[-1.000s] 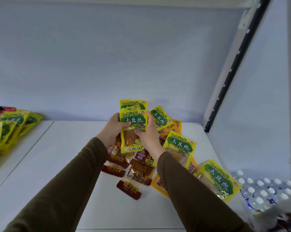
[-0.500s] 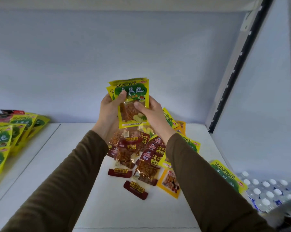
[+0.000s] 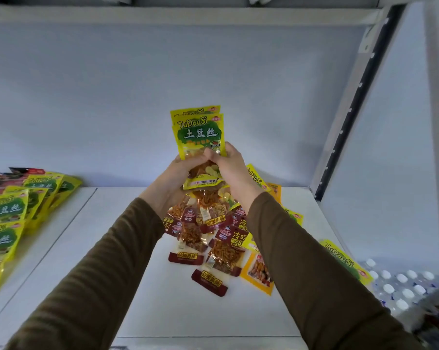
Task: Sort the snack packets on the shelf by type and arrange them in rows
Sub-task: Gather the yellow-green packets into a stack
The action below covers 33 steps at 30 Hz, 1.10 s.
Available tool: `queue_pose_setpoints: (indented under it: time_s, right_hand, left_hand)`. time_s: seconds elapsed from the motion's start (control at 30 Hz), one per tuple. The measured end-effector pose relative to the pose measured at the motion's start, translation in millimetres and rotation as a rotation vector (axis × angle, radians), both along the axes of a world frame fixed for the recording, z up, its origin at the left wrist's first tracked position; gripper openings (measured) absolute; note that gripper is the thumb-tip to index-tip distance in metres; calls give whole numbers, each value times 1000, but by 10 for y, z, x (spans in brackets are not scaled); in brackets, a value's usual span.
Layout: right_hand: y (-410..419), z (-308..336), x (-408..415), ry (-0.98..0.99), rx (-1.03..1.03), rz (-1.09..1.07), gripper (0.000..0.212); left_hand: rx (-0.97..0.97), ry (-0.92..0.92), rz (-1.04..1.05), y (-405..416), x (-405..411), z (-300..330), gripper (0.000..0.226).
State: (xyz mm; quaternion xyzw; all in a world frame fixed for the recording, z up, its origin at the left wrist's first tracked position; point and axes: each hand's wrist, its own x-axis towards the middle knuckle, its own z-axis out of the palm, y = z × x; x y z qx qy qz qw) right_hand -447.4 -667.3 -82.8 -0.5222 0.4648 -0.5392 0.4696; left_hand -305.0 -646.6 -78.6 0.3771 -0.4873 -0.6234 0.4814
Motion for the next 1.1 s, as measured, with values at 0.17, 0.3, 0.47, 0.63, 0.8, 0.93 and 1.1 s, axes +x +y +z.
queue_pose_setpoints:
  time_s: [0.17, 0.3, 0.47, 0.63, 0.8, 0.93, 1.1]
  right_hand:
    - [12, 18, 17, 83, 40, 127, 28]
    - [-37, -44, -136, 126, 26, 94, 38]
    - [-81, -232, -442, 144, 15, -89, 32]
    - [-166, -520, -982, 381, 118, -394, 44]
    - [-260, -806, -1169, 657, 322, -318, 65]
    - [-346, -918, -1082, 884, 316, -352, 60]
    - [-413, -991, -1058, 824, 148, -438, 24]
  left_hand:
    - [-58, 15, 196, -59, 30, -47, 34]
    - [-5, 195, 346, -105, 148, -70, 13]
    - [-146, 301, 523, -102, 262, 23, 22]
    - [-80, 292, 391, 41, 279, 35, 21]
    - [135, 236, 201, 302, 84, -322, 40]
    - [267, 162, 161, 414, -28, -630, 47]
    - [290, 98, 184, 419, -24, -848, 44]
